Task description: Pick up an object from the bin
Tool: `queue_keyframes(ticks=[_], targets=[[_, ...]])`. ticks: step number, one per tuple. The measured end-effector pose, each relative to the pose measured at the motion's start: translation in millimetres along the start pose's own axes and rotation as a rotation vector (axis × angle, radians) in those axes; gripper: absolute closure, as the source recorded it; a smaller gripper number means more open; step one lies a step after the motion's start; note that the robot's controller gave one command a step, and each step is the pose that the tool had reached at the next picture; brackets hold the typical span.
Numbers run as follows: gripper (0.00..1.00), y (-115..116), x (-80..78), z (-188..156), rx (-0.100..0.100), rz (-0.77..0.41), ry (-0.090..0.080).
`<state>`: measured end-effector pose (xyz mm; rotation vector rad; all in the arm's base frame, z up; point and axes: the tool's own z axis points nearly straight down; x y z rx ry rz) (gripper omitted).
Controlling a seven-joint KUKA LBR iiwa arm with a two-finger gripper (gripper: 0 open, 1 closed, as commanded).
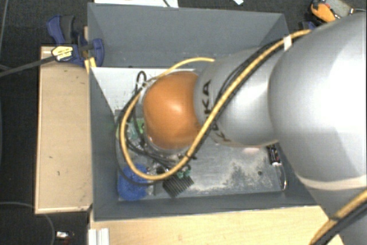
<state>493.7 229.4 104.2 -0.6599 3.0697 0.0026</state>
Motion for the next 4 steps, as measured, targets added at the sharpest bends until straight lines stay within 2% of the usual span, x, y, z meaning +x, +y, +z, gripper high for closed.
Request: queue_keyframes(ticks=[1, 2, 3, 4], targets=[[0.00, 10, -3.2, 32, 0.000, 0.031, -0.007], [1.00, 27, 1.0, 34, 0.001, -0.550, -0.006], [1.00, 27, 1.0, 34, 0.001, -0.548, -0.006], [1.00, 27, 4.1, 20, -0.001, -0.547, 0.004]])
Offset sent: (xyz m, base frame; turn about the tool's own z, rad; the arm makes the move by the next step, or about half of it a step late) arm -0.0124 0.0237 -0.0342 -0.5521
